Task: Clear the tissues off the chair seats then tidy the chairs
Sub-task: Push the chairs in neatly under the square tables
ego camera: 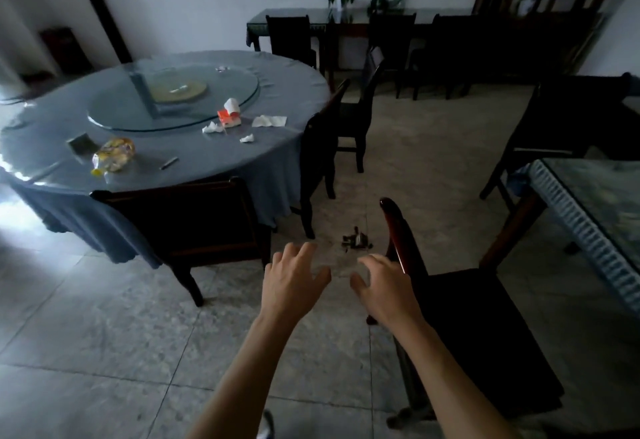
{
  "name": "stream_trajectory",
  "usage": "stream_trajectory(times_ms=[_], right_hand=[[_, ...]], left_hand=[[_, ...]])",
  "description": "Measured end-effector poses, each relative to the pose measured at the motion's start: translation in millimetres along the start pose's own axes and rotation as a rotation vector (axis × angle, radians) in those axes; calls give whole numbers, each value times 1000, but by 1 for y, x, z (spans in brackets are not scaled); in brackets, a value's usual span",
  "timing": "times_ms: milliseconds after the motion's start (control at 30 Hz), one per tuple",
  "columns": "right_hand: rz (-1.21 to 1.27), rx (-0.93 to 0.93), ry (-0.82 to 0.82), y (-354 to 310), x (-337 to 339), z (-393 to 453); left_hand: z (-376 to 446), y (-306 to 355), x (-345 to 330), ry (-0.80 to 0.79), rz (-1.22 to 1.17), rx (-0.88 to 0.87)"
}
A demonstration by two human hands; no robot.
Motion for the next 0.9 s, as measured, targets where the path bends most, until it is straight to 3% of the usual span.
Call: stream_trajectory(times_ms=[267, 433, 900], right_hand=[[-1, -148, 55, -40, -24, 85], [-24, -276, 171, -37, -15, 114], [-16, -727, 398, 88, 39, 138]], left_hand=[[118, -51, 5, -67, -25, -102], [178, -47, -4, -105, -50, -237], [280, 103, -91, -372, -152, -671]])
Point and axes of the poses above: each hand's wrist, its own z-axis towards the middle knuckle, its own x-axis out of the back of the hand, y = z × x, the point moved 2 cm from there along z, towards the middle knuckle, and after that the axes turned 3 degrees about -x, right-handed, at the moved point
